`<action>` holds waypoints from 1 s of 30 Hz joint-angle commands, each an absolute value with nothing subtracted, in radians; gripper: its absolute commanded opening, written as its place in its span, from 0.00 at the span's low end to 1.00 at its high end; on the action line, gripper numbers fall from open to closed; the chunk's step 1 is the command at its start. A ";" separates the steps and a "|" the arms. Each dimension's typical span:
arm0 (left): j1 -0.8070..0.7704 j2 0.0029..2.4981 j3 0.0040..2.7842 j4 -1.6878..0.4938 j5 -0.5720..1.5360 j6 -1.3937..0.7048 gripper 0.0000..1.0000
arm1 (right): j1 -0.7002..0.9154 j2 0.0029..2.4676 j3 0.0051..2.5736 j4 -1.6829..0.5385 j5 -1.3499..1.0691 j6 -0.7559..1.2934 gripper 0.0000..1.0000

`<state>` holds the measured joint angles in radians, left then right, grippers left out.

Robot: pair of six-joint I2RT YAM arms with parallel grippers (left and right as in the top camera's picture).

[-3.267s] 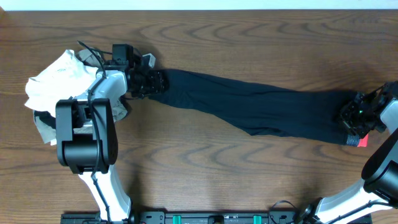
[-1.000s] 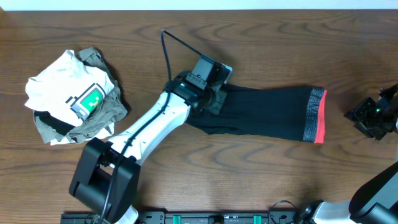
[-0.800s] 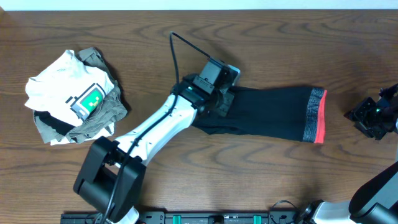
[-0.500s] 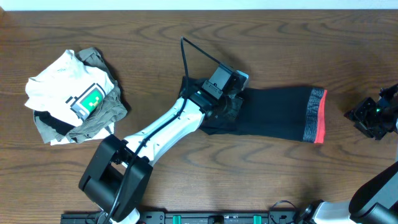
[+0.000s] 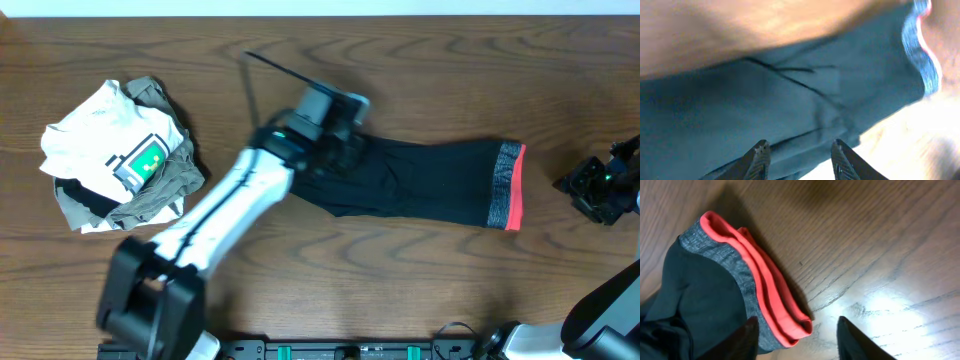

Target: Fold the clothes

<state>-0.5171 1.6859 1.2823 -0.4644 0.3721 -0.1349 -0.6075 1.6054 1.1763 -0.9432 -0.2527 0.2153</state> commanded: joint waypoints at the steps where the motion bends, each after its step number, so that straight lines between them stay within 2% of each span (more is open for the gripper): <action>1: -0.428 1.628 1.295 -0.502 0.382 -0.144 0.42 | -0.608 1.615 1.162 -0.932 -0.237 0.164 0.57; 4: -0.351 1.611 1.295 -0.551 0.382 -0.145 0.42 | -0.607 1.647 1.152 -0.937 -0.270 0.120 0.69; 6: -0.318 1.610 1.295 -0.580 0.382 -0.145 0.42 | -0.607 1.680 1.141 -0.933 -0.323 0.094 0.72; 11: -0.290 1.610 1.294 -0.628 0.382 -0.144 0.42 | -0.594 1.779 1.120 -0.910 -0.450 0.039 0.75; 30: -0.292 1.610 1.294 -0.627 0.381 -0.144 0.42 | -0.512 2.067 1.063 -0.874 -0.456 0.020 0.77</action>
<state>-0.2916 1.6196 1.2827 -0.6247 0.3714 -0.1379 -0.5381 1.9476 1.1481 -0.9165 -0.5343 0.0475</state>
